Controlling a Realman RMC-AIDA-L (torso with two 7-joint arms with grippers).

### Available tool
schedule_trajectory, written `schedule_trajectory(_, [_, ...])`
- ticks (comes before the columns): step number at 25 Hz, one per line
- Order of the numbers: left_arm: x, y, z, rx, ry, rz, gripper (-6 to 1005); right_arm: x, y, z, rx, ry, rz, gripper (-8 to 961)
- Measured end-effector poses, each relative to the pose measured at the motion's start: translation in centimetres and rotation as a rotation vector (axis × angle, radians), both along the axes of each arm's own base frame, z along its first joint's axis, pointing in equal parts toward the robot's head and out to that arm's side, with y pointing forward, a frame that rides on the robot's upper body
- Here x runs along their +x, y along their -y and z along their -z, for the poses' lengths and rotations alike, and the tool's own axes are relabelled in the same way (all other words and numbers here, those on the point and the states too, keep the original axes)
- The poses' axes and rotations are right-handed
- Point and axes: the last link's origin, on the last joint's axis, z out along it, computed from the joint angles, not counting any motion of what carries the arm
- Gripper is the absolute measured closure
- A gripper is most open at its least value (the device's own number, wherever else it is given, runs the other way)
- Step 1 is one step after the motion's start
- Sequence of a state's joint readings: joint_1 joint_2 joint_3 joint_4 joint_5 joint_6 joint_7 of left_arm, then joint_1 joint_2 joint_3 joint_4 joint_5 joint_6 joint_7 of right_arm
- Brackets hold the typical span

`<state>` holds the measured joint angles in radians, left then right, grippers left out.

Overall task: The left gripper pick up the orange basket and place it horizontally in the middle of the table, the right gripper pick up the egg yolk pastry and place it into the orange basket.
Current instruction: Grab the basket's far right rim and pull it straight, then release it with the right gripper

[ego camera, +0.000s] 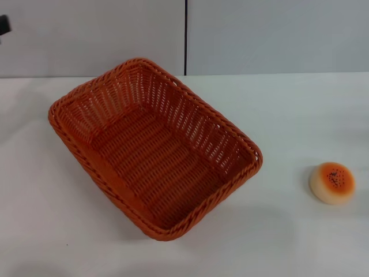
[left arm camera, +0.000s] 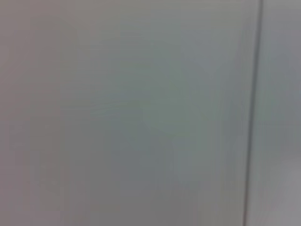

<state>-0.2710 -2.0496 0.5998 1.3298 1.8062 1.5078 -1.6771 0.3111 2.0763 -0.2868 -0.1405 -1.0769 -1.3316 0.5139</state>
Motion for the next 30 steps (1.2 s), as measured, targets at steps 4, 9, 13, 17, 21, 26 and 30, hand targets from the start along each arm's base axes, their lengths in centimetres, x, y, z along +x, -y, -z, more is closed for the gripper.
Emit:
schedule_trajectory(4, [2.1, -0.6, 0.2, -0.074, -0.107, -0.007, 201, 0.2, -0.1, 0.2, -0.008, -0.003, 0.015, 460])
schedule_trajectory(9, [5.4, -1.7, 1.2, -0.198, -0.276, -0.035, 201, 0.3, -0.2, 0.3, -0.014, -0.004, 0.024, 460])
schedule_trajectory(13, [8.2, -3.3, 3.9, -0.338, -0.503, -0.099, 201, 0.3, -0.2, 0.3, -0.015, -0.004, 0.024, 461])
schedule_trajectory(17, [10.1, -4.3, 5.7, -0.367, -0.590, -0.114, 202, 0.2, -0.3, 0.3, -0.015, -0.004, 0.023, 461])
schedule_trajectory(21, [11.2, -4.8, 6.8, -0.377, -0.606, -0.117, 202, 0.2, -0.2, 0.4, -0.017, -0.007, 0.023, 460])
schedule_trajectory(26, [11.5, -5.7, 8.5, -0.363, -0.675, -0.161, 202, 0.2, -0.2, 0.5, -0.019, -0.011, 0.024, 460])
schedule_trajectory(30, [11.4, -6.4, 9.9, -0.355, -0.681, -0.172, 203, 0.2, -0.2, 0.7, -0.022, -0.016, 0.026, 461])
